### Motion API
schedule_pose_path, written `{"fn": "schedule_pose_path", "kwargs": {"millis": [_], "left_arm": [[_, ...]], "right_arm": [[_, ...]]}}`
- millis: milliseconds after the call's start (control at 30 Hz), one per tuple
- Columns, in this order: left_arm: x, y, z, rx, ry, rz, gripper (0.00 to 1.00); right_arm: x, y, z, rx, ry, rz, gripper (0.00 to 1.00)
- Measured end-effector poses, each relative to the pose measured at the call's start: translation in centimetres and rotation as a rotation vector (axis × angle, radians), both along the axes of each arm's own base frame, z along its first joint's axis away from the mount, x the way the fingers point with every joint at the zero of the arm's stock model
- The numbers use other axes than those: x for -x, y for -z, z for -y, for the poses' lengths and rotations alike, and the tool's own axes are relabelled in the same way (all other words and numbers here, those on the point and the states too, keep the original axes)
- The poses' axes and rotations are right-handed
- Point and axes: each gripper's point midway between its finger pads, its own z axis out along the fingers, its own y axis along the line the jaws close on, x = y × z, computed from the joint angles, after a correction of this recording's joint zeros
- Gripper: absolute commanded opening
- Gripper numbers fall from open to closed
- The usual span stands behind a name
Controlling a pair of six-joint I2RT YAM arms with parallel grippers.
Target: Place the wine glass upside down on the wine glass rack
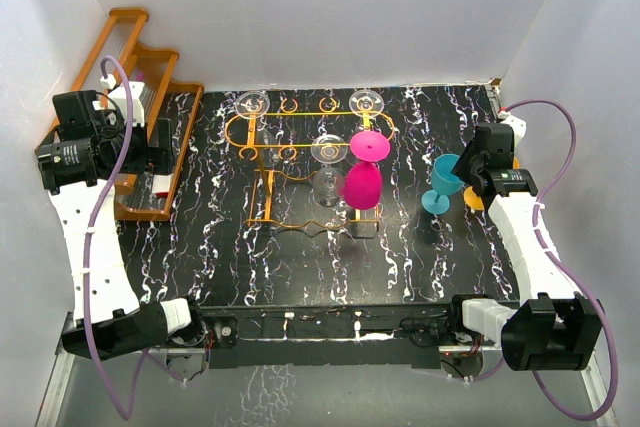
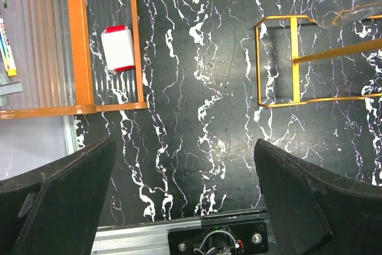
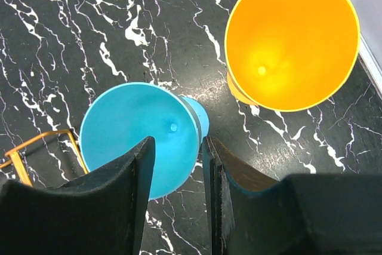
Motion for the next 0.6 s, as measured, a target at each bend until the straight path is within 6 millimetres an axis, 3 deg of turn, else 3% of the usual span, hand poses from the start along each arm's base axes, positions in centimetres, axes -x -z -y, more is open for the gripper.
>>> {"fn": "schedule_pose_path", "kwargs": {"millis": [400,600], "left_arm": [[-0.1,0.1,0.0,0.002,-0.001,-0.004,0.97],[0.0,0.5,-0.1,-0.001,-0.006,-0.018,0.97]], "right_arm": [[-0.1,1.0,-0.1,-0.002,-0.003,-0.007,0.37],[0.0,1.5,-0.1,-0.005,-0.006,-0.015,0.22]]}}
